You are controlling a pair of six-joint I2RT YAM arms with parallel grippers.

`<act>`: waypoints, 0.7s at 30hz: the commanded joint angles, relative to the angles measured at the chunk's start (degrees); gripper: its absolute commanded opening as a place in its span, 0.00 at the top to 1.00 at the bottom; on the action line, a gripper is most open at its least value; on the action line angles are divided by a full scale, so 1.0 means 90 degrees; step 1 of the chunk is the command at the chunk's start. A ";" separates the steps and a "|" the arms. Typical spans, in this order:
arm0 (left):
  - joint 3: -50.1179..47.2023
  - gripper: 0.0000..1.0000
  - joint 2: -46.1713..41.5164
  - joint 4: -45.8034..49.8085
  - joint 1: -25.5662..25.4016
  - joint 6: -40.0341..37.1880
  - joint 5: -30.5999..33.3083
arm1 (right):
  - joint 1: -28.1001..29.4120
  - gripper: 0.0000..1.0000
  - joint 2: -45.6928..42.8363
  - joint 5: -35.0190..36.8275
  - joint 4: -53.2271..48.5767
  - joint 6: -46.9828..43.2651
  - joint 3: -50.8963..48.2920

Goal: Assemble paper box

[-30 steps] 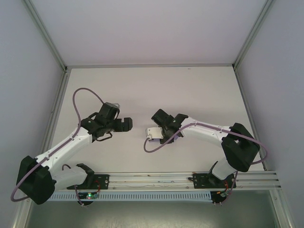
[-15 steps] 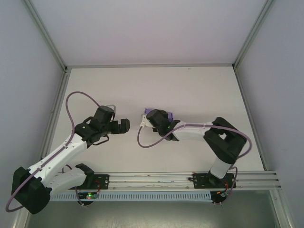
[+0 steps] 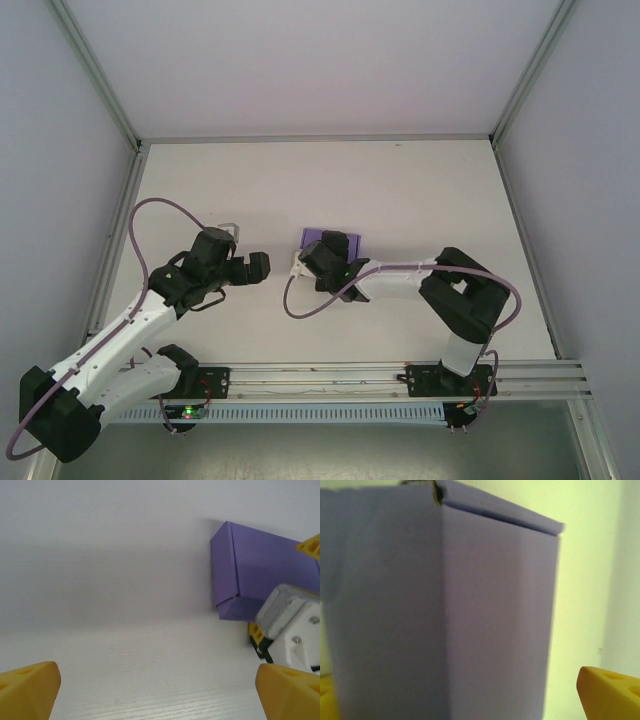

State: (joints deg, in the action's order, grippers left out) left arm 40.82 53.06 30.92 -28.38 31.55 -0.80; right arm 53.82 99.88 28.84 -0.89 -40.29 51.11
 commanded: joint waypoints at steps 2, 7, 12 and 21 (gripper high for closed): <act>-0.0077 0.00 -0.0043 0.0178 0.0095 0.0028 0.0075 | 0.0087 0.02 -0.0634 -0.1562 -0.1793 0.0457 0.0183; -0.0004 0.00 0.0105 0.0198 0.0094 -0.0050 -0.0024 | 0.0009 0.02 -0.1329 -0.2350 -0.2190 0.0509 0.0205; -0.0026 0.00 0.0231 -0.0228 0.0091 -0.0076 0.0043 | -0.0463 0.02 -0.2133 -0.2492 -0.1682 0.1302 0.0090; -0.0216 0.00 0.0525 -0.1722 0.0625 -0.0993 0.3390 | -0.3483 0.02 -0.3455 -0.1561 -0.0378 0.4384 -0.0835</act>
State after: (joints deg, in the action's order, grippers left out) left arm 40.62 56.58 26.09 -26.04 28.71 13.54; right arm 29.67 71.22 10.04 -9.08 -13.65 48.53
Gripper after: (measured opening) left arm 0.997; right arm 0.984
